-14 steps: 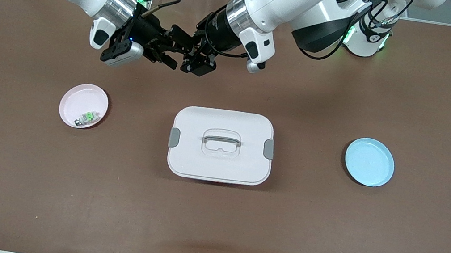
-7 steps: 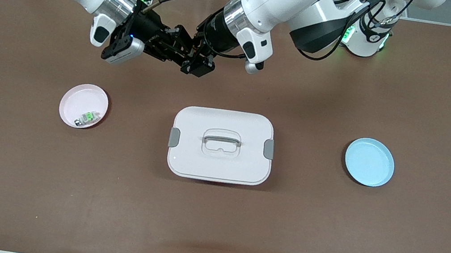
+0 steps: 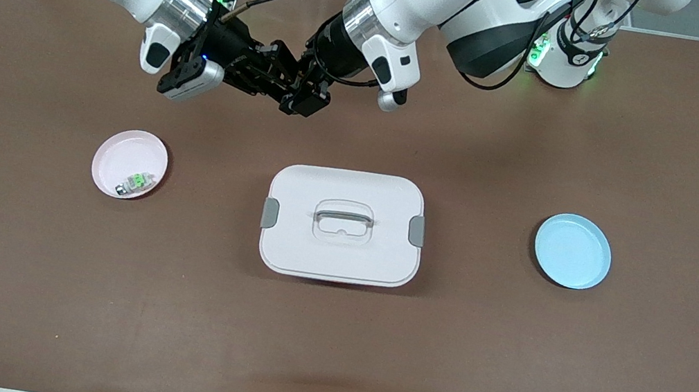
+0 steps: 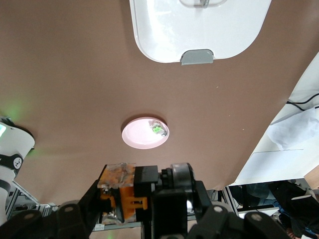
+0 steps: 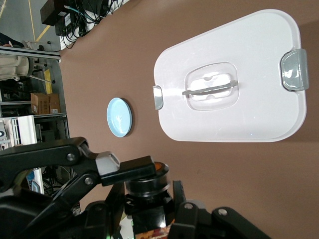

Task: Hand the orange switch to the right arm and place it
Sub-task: 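Grasp the orange switch with the right gripper beside the left gripper, then open the left gripper and pull it back from the switch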

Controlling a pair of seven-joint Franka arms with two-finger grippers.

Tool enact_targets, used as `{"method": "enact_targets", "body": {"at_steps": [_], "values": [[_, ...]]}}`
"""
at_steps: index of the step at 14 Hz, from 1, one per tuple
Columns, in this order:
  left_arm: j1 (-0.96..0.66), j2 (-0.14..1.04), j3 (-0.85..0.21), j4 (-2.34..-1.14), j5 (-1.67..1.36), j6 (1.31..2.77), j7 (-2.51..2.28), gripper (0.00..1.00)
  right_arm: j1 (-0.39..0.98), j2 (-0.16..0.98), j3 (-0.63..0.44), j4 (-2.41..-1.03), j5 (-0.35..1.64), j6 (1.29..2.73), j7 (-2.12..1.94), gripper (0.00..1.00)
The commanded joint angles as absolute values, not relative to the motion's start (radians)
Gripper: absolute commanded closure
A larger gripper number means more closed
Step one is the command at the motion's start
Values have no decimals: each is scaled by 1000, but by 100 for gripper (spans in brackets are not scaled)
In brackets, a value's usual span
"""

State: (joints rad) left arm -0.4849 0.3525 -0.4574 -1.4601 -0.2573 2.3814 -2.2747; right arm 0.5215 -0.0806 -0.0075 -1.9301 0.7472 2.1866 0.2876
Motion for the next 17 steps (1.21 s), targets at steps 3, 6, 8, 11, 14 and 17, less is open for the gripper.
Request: {"method": "enact_targets", "body": {"at_steps": [3,6,8,11,14,17], "values": [[-476,337,-451,-1454,-232,2387,-2295,0,497,-87,-29,-1924,741,2082,166,100],[-466,316,-434,-1456,-216,2387,-2257,0,405,-87,-29,-1921,654,1973,4,100],[-437,302,-431,-1460,-201,2373,-2208,0,353,-87,-29,-1921,508,1893,-124,100],[-393,282,-431,-1465,-201,2285,-2026,0,255,-92,-29,-1922,359,1803,-337,100],[-339,258,-431,-1460,-201,2162,-1800,0,114,-87,-29,-1933,318,1775,-642,100],[-266,235,-431,-1460,-202,2022,-1471,0,42,-80,-29,-1936,205,1778,-855,100]]}}
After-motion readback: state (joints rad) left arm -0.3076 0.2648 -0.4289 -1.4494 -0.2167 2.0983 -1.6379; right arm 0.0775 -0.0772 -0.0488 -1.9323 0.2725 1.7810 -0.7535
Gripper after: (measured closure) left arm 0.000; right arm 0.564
